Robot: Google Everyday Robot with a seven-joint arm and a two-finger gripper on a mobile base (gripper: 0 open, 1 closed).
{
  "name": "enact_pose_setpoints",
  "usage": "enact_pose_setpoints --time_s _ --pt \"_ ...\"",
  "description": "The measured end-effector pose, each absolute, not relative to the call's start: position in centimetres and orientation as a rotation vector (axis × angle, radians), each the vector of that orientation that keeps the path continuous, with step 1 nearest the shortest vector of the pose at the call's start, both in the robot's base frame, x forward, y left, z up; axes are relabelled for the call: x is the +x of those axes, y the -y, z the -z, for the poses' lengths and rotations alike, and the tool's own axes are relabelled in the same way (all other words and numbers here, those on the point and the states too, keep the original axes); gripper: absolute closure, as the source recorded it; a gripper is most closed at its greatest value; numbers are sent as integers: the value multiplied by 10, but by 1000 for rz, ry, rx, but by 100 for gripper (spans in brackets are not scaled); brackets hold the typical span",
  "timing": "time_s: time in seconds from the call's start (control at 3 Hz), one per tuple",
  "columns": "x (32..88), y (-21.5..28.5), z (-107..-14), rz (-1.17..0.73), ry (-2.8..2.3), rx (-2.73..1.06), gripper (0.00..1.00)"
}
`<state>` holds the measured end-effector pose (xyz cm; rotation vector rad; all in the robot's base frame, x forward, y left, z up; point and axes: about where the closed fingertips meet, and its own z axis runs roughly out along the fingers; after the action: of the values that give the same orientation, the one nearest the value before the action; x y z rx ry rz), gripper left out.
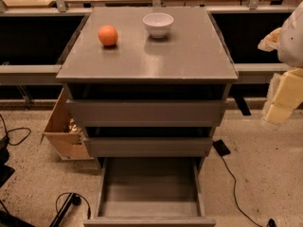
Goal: Close bottom drawer
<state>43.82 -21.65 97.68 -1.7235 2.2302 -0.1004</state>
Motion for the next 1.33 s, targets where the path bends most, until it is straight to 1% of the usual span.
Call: enact_pose_setpoints --time_s 0.67,1.0,1.33 --pt "437 216 -960 97 -2234 -1723 0" --pt "428 225 -912 69 -2223 -1729 0" --pt "416 252 -830 62 -2267 -1706 0"
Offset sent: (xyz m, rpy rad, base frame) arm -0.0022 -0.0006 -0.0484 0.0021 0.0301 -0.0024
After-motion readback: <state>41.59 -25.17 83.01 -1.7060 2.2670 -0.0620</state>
